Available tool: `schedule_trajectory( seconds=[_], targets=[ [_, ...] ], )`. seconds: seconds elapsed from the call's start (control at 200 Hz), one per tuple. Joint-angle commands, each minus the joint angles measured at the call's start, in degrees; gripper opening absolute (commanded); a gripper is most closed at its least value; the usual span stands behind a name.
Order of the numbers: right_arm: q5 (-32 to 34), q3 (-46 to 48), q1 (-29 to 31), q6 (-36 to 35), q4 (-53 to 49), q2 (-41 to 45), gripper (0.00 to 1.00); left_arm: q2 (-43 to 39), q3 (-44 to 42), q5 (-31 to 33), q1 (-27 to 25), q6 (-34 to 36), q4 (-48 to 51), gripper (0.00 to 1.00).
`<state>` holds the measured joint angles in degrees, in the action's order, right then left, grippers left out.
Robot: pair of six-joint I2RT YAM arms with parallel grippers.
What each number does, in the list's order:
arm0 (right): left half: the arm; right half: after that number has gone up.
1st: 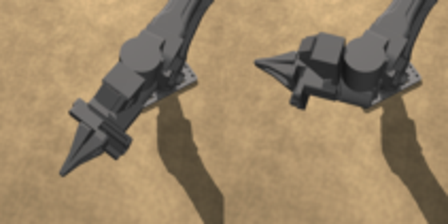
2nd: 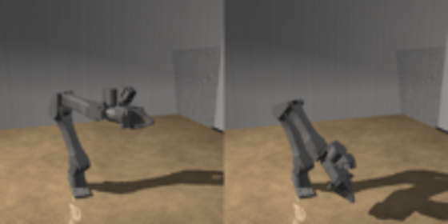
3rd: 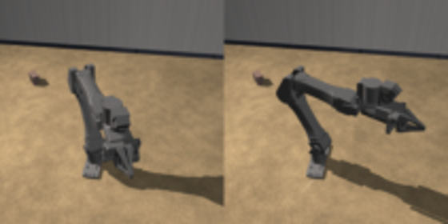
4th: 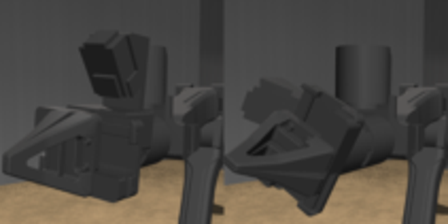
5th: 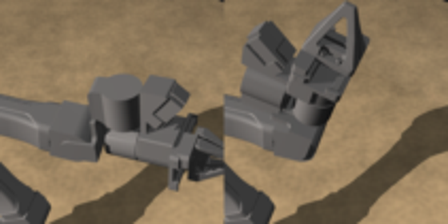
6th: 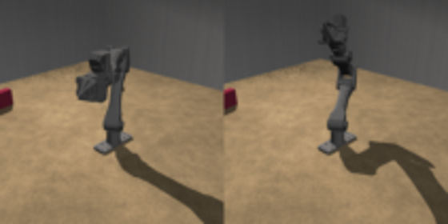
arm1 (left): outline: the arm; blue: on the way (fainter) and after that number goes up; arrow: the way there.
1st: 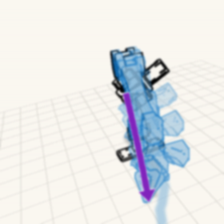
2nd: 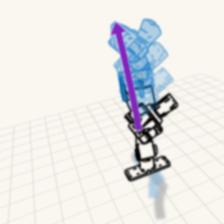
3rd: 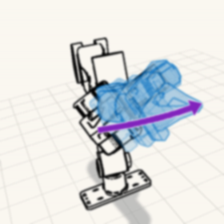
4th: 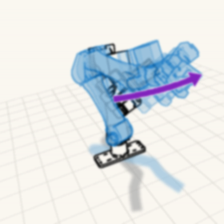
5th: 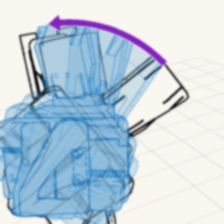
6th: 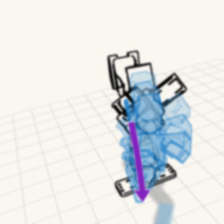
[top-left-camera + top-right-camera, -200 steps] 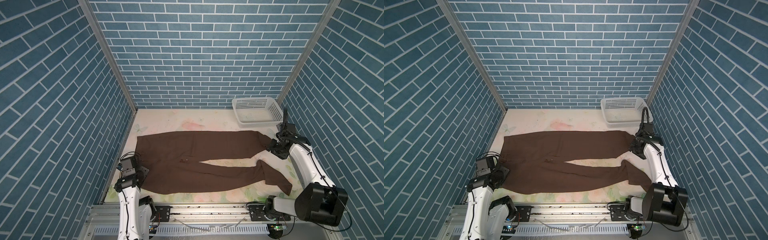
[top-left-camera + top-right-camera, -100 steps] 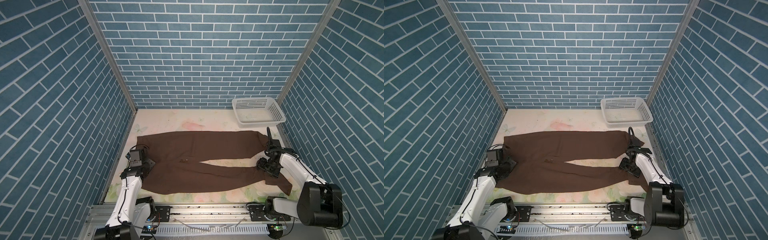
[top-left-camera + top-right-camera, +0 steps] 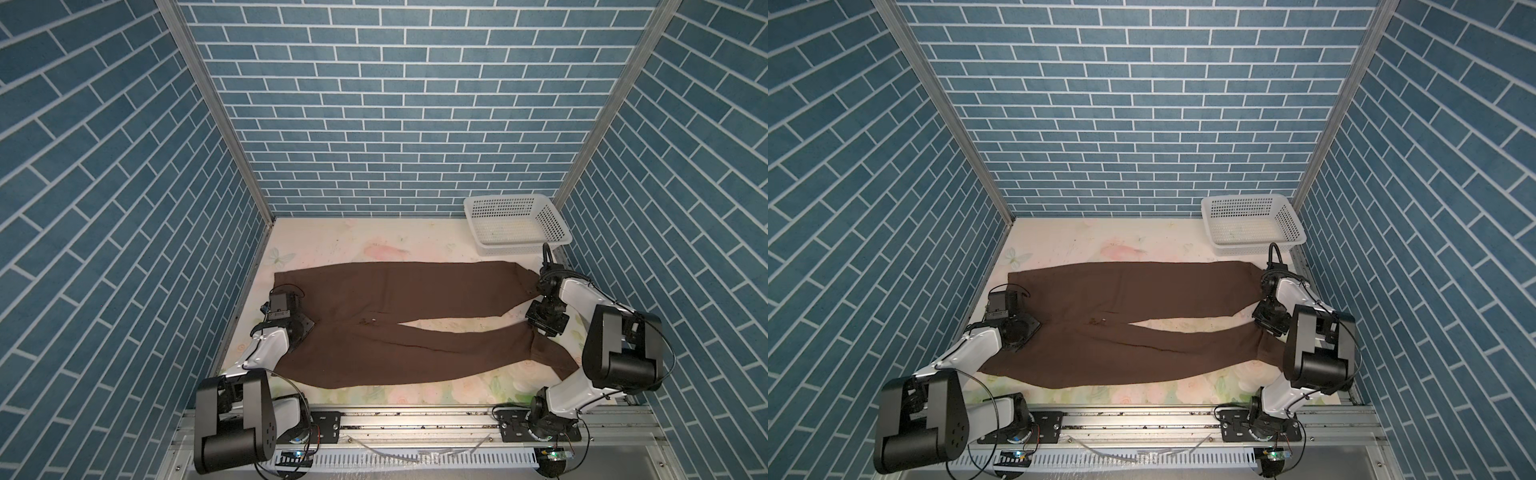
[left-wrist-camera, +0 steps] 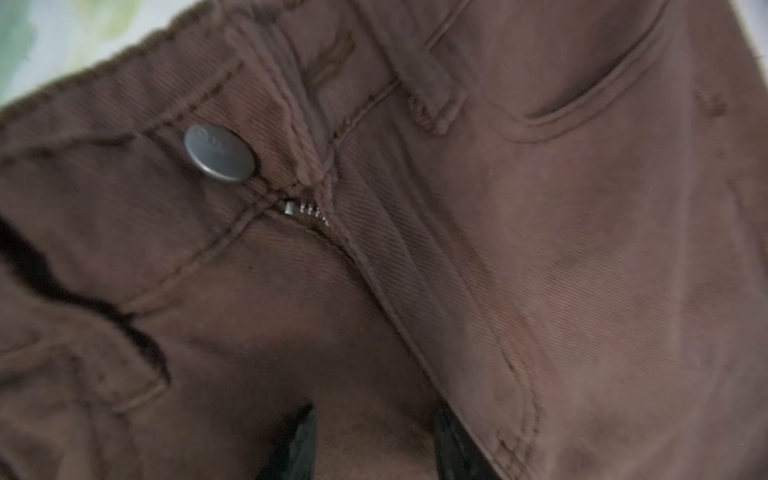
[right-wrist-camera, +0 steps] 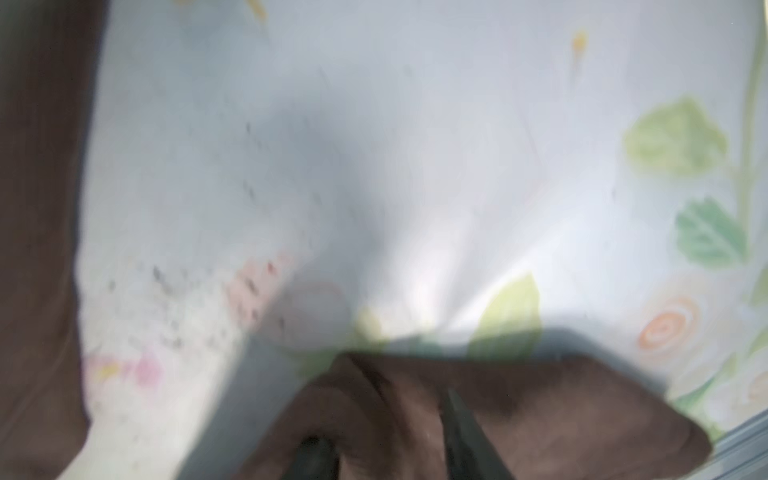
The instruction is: Fold and stack the trousers
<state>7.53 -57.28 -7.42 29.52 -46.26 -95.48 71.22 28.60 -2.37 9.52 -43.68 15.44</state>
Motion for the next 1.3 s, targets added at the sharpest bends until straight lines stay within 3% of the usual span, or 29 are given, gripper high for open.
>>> schedule_trajectory(
  seconds=[0.0,0.055,0.12,0.155,0.205,0.245,0.285,0.47,0.675,0.89,1.065,1.14,1.21,1.265,1.295],
  targets=[
    [3.66,-6.16,-1.02,-1.03,0.02,-4.39,0.45,3.19,0.14,1.81,1.13,1.84,-1.77,0.43],
    [4.62,-8.94,-1.76,-1.51,-0.42,-6.62,0.56,4.45,-0.35,1.78,1.99,1.93,-2.78,0.40],
    [4.88,-12.19,-2.91,-1.98,-1.15,-9.02,0.57,5.89,-0.65,1.05,3.09,2.24,-3.86,0.40],
    [4.24,-13.47,-3.46,-2.45,-0.94,-10.02,0.48,6.73,-0.43,0.54,3.58,2.62,-4.27,0.37],
    [2.04,-14.70,-3.92,-2.88,-0.14,-10.97,0.21,7.93,0.27,0.09,3.99,3.18,-4.43,0.34],
    [1.13,-15.60,-4.32,-2.74,0.20,-11.81,0.13,8.98,0.84,0.17,4.06,3.44,-4.40,0.31],
    [0.97,-16.68,-4.45,-2.42,0.09,-12.87,0.12,10.05,1.40,0.26,4.10,3.60,-4.53,0.28],
    [3.28,-20.64,-6.29,-2.09,-1.35,-16.81,0.30,13.27,3.96,-0.35,4.50,3.29,-4.52,0.24],
    [2.37,-22.56,-7.86,-3.97,-1.13,-15.61,0.36,13.00,8.01,-1.50,4.62,3.14,-4.09,0.26],
    [1.62,-13.41,-5.83,-2.26,2.73,0.70,0.47,6.09,11.13,-3.50,4.52,1.95,1.12,0.32],
    [9.26,-4.24,8.16,-3.36,0.41,16.89,0.50,-6.62,10.15,-1.65,4.43,1.75,7.99,0.33],
    [8.38,-0.20,12.71,-1.73,-1.83,22.76,0.39,-12.68,8.91,-0.68,4.29,1.78,11.57,0.29],
    [4.16,4.24,15.27,-0.11,-3.02,27.59,0.15,-17.51,7.40,0.29,4.36,1.46,15.19,0.24],
    [0.29,7.47,17.37,1.14,-3.92,30.00,0.02,-20.61,5.92,0.52,4.34,0.94,17.53,0.19],
    [-1.00,9.11,18.66,2.20,-4.91,30.57,0.00,-22.12,4.95,0.29,4.36,0.47,18.54,0.09]
  ],
)
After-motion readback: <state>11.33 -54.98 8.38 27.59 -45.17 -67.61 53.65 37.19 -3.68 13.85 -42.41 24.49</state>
